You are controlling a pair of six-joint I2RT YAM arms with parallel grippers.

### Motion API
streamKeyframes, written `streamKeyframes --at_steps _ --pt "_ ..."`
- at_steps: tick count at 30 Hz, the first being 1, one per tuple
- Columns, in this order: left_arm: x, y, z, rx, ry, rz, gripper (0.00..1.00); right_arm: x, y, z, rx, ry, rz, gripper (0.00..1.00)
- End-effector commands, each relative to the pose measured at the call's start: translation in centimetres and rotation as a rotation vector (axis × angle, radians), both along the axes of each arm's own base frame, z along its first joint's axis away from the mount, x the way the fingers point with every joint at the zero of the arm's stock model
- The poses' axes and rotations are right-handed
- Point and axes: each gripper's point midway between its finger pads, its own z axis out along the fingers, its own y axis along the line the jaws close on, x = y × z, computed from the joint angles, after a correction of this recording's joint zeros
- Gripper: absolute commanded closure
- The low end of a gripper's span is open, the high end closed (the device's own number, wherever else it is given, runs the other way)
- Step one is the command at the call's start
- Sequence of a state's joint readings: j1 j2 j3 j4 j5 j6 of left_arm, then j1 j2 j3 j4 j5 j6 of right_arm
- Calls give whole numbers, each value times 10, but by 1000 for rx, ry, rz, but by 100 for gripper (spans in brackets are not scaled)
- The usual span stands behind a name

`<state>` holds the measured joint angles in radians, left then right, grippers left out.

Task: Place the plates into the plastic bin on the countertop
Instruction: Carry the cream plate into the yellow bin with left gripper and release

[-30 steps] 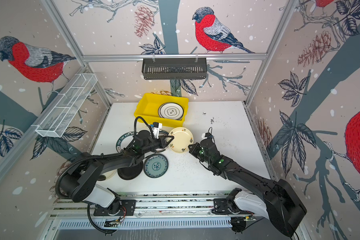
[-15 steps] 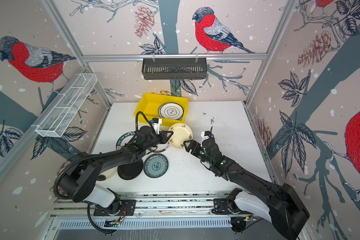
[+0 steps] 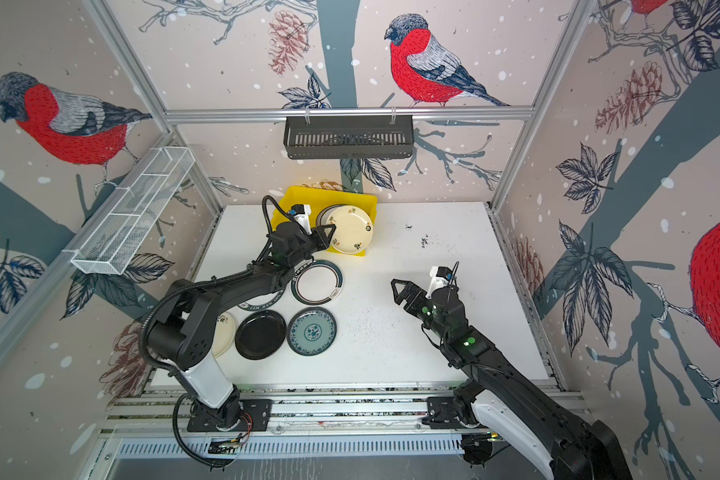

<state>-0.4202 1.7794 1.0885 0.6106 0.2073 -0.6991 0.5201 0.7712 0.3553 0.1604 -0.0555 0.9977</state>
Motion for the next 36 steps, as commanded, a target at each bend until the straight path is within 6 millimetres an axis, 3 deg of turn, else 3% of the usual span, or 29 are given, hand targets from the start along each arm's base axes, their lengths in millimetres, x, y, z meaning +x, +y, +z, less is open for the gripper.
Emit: streamKeyframes --at_steps 1,8,12,18,27,33,36 --pt "26 4 14 -15 -63 31 100 -2 -2 4 12 -22 7 6" --pt "77 20 -9 -10 -2 85 100 -7 -12 2 7 -31 -10 6" --pt "96 25 -33 64 57 121 100 -7 -16 1 15 -31 -9 5" --pt "106 32 -55 155 107 159 100 -8 -14 -1 25 -28 9 5" --pt "117 37 -65 257 148 187 100 -6 -8 -3 28 -13 35 5" --pt "120 28 -78 284 210 147 100 -6 -7 -6 28 -2 38 5" --pt "120 27 -80 291 212 140 93 -7 -7 -6 26 -2 40 5"
